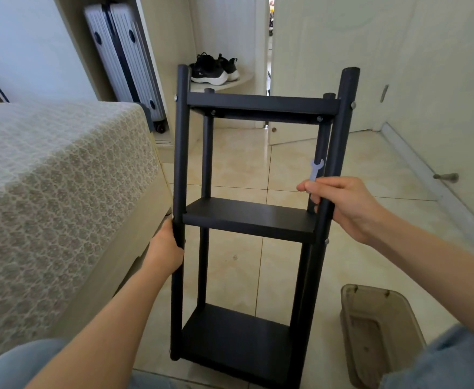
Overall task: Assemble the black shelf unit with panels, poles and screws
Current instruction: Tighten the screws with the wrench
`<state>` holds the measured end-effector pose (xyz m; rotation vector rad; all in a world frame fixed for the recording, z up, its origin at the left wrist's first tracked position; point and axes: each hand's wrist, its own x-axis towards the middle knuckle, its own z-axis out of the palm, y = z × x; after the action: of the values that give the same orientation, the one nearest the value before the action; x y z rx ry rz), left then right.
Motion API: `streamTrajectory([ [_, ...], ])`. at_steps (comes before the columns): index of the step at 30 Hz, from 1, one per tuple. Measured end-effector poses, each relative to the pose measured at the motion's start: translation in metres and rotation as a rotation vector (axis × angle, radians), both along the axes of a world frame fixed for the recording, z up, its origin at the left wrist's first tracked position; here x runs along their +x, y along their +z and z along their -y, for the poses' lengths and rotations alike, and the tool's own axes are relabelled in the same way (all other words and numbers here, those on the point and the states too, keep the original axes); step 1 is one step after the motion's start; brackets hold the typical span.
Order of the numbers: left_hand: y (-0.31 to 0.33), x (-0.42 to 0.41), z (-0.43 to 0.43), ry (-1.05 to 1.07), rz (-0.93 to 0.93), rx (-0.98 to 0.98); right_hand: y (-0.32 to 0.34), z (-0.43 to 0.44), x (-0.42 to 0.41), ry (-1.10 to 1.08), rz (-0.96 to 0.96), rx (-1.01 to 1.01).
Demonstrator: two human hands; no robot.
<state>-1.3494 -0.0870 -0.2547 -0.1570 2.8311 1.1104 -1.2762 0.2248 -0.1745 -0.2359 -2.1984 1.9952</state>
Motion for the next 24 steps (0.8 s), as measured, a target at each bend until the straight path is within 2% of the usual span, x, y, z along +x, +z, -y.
streamTrajectory([
  [4, -0.007, -0.006, 0.005, 0.027, 0.051, 0.014, 0.014, 0.012, 0.005, 0.083, -0.012, -0.026],
  [10, -0.015, -0.007, 0.007, -0.006, 0.133, -0.027, 0.020, 0.035, 0.008, 0.066, -0.099, 0.109],
  [18, -0.019, -0.010, -0.005, -0.024, 0.049, 0.035, 0.035, 0.041, 0.009, -0.025, -0.098, -0.022],
  [24, -0.003, -0.004, -0.021, -0.080, 0.088, 0.081, 0.047, 0.053, 0.009, 0.002, -0.139, 0.059],
])
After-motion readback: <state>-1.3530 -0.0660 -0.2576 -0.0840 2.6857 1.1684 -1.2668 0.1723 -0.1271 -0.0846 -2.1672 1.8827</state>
